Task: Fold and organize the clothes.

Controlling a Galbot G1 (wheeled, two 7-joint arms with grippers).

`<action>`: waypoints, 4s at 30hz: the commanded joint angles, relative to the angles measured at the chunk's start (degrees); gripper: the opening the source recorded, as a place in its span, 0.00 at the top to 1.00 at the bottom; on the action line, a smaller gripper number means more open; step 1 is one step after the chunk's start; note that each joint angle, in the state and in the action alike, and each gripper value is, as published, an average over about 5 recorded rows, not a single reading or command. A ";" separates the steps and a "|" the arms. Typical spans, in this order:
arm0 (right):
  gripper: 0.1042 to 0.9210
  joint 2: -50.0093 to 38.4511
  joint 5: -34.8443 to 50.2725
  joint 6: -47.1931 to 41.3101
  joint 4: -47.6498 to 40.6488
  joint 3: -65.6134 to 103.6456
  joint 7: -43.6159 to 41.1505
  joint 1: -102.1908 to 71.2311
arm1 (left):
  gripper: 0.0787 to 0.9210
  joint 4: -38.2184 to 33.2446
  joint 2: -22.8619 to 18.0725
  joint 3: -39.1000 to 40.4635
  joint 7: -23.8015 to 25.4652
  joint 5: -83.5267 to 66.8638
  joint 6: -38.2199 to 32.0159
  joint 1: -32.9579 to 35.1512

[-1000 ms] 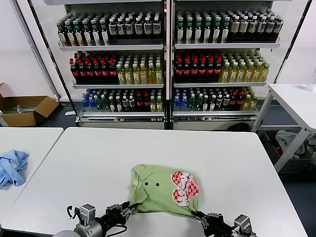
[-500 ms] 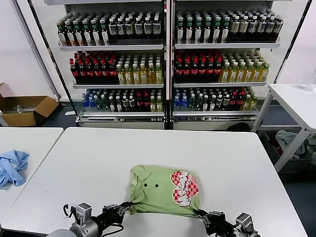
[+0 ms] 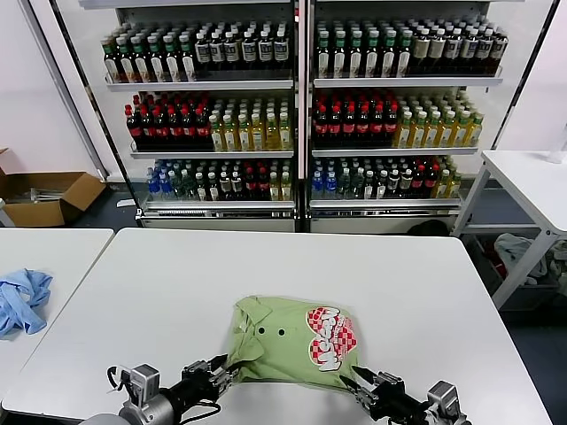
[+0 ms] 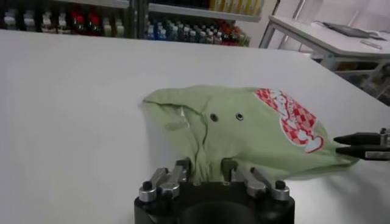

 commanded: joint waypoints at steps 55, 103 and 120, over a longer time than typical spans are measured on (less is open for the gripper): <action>0.12 10.32 -4.79 -1.96 -23.71 -36.77 5.61 38.88 | 0.12 -7.37 -2.73 -10.75 -2.35 -3.77 -0.02 1.96; 0.12 26.24 -4.88 27.21 -7.19 28.53 -7.46 -9.56 | 0.12 -1.44 -28.38 -27.07 15.35 20.99 -22.59 6.31; 0.12 26.64 -6.07 29.30 -8.27 27.17 -6.24 -9.65 | 0.12 -0.07 -27.55 -27.95 16.05 21.34 -25.47 7.95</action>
